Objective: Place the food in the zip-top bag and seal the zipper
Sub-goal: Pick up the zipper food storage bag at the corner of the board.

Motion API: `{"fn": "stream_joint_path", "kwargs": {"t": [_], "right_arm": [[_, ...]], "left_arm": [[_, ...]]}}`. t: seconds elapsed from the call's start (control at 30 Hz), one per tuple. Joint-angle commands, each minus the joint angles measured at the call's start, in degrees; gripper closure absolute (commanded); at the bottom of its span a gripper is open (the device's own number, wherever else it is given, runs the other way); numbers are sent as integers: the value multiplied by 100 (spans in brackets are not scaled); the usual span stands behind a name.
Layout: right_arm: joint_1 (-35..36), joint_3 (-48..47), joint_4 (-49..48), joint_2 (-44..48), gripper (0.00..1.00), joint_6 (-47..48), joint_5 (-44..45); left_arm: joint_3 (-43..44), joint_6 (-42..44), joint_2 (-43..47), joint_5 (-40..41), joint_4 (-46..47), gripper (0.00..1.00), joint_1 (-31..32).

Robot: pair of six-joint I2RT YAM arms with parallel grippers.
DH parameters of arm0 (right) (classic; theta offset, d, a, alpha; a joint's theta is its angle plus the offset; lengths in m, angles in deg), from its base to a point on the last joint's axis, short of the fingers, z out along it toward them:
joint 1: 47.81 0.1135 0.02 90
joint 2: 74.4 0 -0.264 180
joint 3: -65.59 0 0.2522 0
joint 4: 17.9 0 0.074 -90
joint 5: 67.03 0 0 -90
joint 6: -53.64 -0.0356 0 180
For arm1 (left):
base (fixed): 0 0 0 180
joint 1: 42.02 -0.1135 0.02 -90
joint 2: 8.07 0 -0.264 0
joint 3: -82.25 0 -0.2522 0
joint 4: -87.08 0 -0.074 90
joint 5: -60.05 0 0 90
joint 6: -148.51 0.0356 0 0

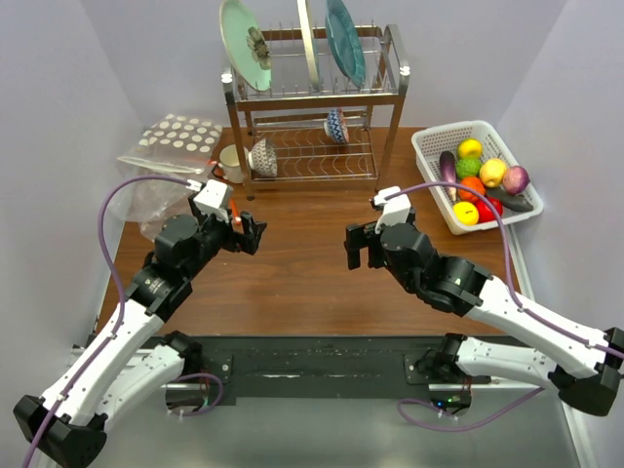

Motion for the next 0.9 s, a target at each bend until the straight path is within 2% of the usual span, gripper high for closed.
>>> {"fn": "stream_joint_path", "kwargs": {"t": [0.0, 0.17, 0.37, 0.53, 0.7, 0.73, 0.87], "right_arm": [[7, 40, -318, 109, 1, -12, 283], [7, 84, -274, 187, 1, -91, 425], [7, 154, -335, 389, 1, -12, 328], [7, 242, -406, 530, 1, 14, 153], [7, 277, -397, 662, 1, 14, -23], [16, 286, -406, 697, 1, 23, -23], [7, 347, -441, 847, 1, 102, -85]], "left_arm": [[8, 24, -19, 100, 197, 4, -30], [148, -108, -177, 783, 127, 2, -30], [1185, -565, -1230, 1934, -690, 0, -74], [2020, -776, -2127, 2227, -770, 0, -468], [2687, -1056, -2943, 2000, -621, 2, -1215], [2758, -1144, -3050, 1912, -542, 3, -1556], [2891, -1977, -3560, 711, -130, 6, -2577]]}}
